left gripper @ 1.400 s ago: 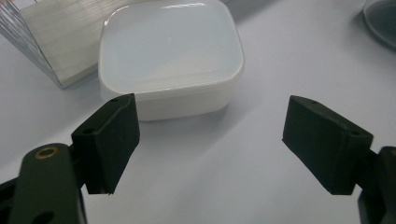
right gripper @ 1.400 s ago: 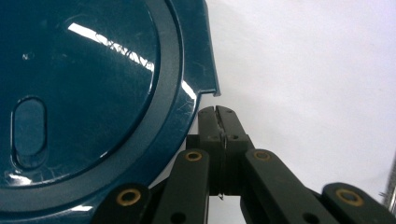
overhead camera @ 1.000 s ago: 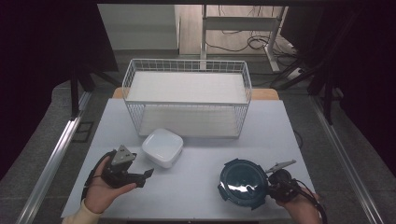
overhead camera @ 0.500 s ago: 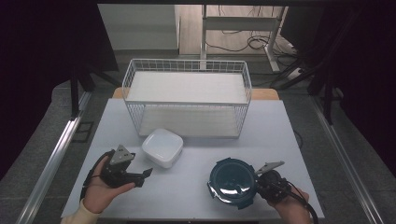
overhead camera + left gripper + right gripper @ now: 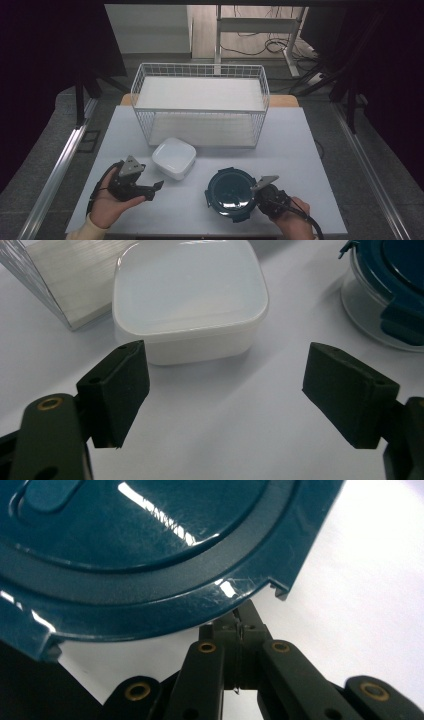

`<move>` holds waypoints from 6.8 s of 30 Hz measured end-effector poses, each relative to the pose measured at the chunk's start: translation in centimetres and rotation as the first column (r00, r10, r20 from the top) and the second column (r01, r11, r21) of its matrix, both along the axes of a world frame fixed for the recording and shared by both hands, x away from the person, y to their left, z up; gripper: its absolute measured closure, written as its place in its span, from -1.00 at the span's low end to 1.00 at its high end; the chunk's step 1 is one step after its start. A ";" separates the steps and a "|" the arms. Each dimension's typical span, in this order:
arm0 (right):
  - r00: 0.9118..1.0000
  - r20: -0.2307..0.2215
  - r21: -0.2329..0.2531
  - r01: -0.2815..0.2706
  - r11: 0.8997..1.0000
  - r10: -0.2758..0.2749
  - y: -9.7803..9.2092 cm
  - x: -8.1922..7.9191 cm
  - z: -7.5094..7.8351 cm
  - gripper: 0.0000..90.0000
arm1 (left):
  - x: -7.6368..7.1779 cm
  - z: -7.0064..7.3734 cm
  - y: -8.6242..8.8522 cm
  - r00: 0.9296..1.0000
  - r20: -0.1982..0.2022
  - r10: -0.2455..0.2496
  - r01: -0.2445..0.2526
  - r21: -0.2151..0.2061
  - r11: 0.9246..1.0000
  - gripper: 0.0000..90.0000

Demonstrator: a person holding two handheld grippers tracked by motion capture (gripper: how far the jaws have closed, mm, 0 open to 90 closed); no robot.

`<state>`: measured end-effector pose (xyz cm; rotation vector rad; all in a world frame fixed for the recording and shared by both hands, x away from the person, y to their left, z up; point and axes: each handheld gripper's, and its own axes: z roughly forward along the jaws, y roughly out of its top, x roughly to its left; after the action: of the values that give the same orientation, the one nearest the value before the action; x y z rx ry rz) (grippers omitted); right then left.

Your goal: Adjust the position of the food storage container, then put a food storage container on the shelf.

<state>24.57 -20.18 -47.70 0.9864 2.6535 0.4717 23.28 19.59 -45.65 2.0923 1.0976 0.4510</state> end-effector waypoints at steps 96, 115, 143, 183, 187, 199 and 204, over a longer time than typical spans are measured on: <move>0.954 -0.277 0.604 0.268 0.751 -0.117 -1.1 3.3 -1.0 -0.77 | 1.2 -4.9 -8.8 0.902 -0.401 -0.158 -0.088 -0.531 0.843 -0.58; 0.879 -0.467 0.611 0.396 0.686 -0.091 -0.4 3.9 -2.9 -0.63 | 2.3 -6.9 -9.6 0.874 -0.452 -0.181 -0.141 -0.591 0.794 -0.30; 0.887 -0.445 0.684 0.423 0.594 -0.119 -2.2 2.6 -1.5 -0.06 | 1.3 -5.5 -8.8 0.880 -0.450 -0.155 -0.169 -0.600 0.781 -0.05; 0.943 -0.317 0.729 0.309 0.610 -0.099 0.2 4.8 3.8 -0.06 | 3.2 0.0 -6.7 0.934 -0.333 -0.131 -0.101 -0.596 0.796 -0.05; 0.948 -0.304 0.733 0.297 0.612 -0.096 0.6 5.4 4.7 -0.06 | 3.9 0.8 -6.3 0.935 -0.330 -0.132 -0.098 -0.597 0.796 -0.05; 0.959 -0.268 0.741 0.269 0.615 -0.096 1.4 7.0 7.2 -0.06 | 5.7 3.3 -5.5 0.945 -0.300 -0.131 -0.080 -0.601 0.796 -0.05; 0.965 -0.245 0.751 0.250 0.611 -0.093 1.8 7.7 8.6 -0.06 | 6.4 5.0 -5.0 0.954 -0.272 -0.124 -0.068 -0.603 0.795 -0.05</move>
<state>32.30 -18.35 -39.07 1.5547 2.4325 1.6578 29.73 14.56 -40.68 1.6116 1.1820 -0.2388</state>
